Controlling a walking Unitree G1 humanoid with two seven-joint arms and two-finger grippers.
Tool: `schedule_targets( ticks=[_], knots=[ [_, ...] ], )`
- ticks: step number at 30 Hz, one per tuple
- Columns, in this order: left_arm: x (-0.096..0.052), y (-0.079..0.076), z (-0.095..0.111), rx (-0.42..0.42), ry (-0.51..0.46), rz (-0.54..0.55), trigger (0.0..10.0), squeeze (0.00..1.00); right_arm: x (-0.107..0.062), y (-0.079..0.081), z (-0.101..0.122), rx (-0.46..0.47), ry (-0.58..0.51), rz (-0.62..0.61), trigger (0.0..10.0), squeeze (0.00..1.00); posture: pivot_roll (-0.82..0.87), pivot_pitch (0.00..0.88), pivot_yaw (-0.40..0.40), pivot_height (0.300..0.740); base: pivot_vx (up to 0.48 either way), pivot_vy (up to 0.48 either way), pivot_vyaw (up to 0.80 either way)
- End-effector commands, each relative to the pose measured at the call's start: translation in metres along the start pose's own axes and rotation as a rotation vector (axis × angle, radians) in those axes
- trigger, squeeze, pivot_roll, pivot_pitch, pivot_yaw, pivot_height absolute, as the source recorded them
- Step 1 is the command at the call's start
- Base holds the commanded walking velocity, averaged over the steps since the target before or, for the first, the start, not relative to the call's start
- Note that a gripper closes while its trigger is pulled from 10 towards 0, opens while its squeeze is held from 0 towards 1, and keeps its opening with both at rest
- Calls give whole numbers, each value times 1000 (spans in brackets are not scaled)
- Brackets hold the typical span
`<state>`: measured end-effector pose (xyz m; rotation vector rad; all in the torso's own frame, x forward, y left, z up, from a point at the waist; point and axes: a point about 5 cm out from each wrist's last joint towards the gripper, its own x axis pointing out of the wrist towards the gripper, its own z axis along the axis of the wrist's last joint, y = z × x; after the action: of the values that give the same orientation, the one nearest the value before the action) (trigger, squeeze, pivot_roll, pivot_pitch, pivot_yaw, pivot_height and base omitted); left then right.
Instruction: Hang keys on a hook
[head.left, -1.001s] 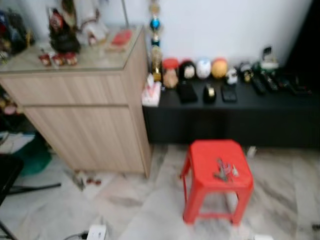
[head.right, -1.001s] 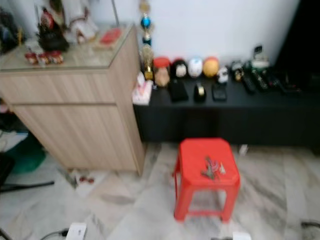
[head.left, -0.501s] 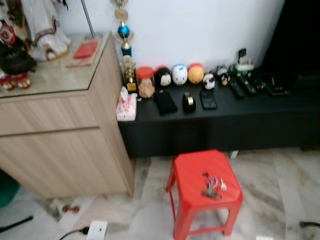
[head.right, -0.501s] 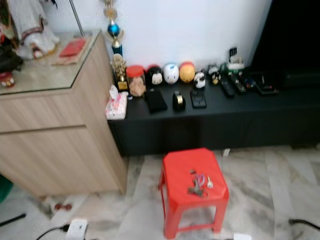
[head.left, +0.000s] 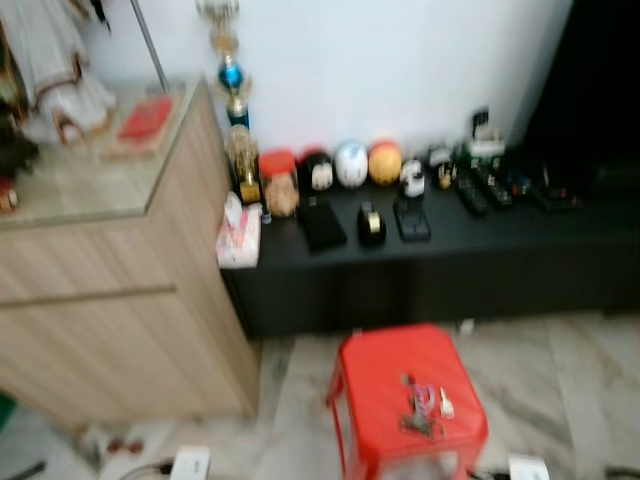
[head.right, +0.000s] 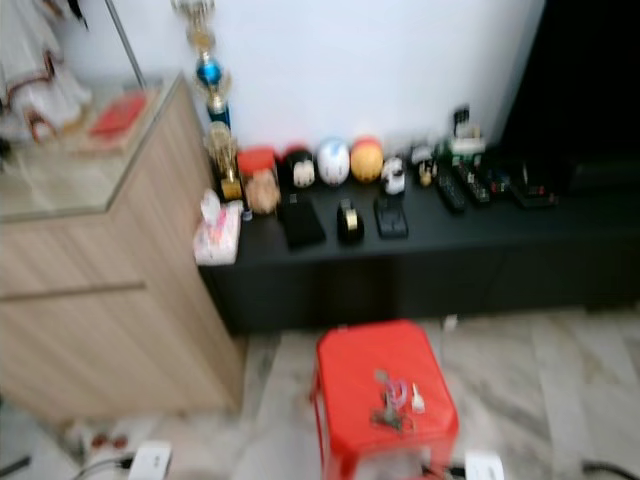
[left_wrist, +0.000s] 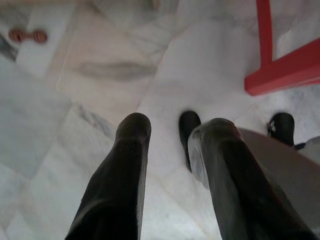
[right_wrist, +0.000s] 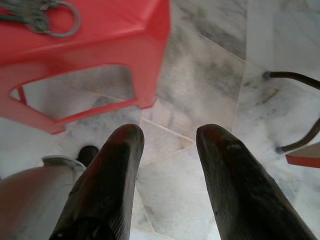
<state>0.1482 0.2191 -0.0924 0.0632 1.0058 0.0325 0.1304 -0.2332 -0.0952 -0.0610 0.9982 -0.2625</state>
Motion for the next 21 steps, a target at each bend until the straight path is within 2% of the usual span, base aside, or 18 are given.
schedule_targets(
  ticks=[1, 2, 3, 4, 8, 16, 17, 19, 20, 21],
  knots=[
    [-1, 3, -3, 7, 8, 10, 10000, 0, -2, -1, -5, 36, 4, -15, 10000, 0, -110, 0, 23, 740, 0, 0, 0],
    [-1, 3, -2, 7, 6, 13, 10000, 0, -2, -1, -4, 70, -16, -21, 10000, 0, -110, 0, 23, 740, 0, 0, 0],
    [-1, 4, -2, -8, -3, 20, 10000, 0, 7, 16, 65, 81, -224, -12, 10000, 0, -110, 0, 24, 740, 0, 0, 0],
    [-1, 4, -1, -25, -9, 24, 10000, 0, 7, 26, 105, 72, -338, -2, 10000, 0, -111, 0, 25, 740, 0, 0, 0],
    [-2, 7, -2, -166, -43, 73, 10000, 0, 4, 28, 120, 78, -425, 27, 10000, 0, -122, 0, 28, 740, 0, 0, 0],
    [-4, 9, 4, -324, -172, 118, 10000, 0, -1, 20, 127, 119, -543, 49, 10000, 0, -118, 0, 13, 740, 0, 0, 0],
    [-2, 15, 31, -310, -279, 110, 10000, 0, -2, 20, 127, 116, -556, 50, 10000, 0, -121, 0, 10, 740, 0, 0, 0],
    [-3, 23, 64, -285, -398, 105, 10000, 0, -2, 20, 127, 115, -562, 50, 10000, 0, -121, 0, 10, 740, 0, 0, 0],
    [-5, 28, 90, -271, -486, 102, 10000, 0, -2, 20, 127, 115, -564, 49, 10000, 0, -122, 0, 8, 740, 0, 0, 0],
    [-12, 32, 128, -237, -646, 89, 10000, 0, -3, 20, 125, 115, -565, 52, 10000, 0, -122, 0, 6, 740, 0, 0, 0]
  ],
)
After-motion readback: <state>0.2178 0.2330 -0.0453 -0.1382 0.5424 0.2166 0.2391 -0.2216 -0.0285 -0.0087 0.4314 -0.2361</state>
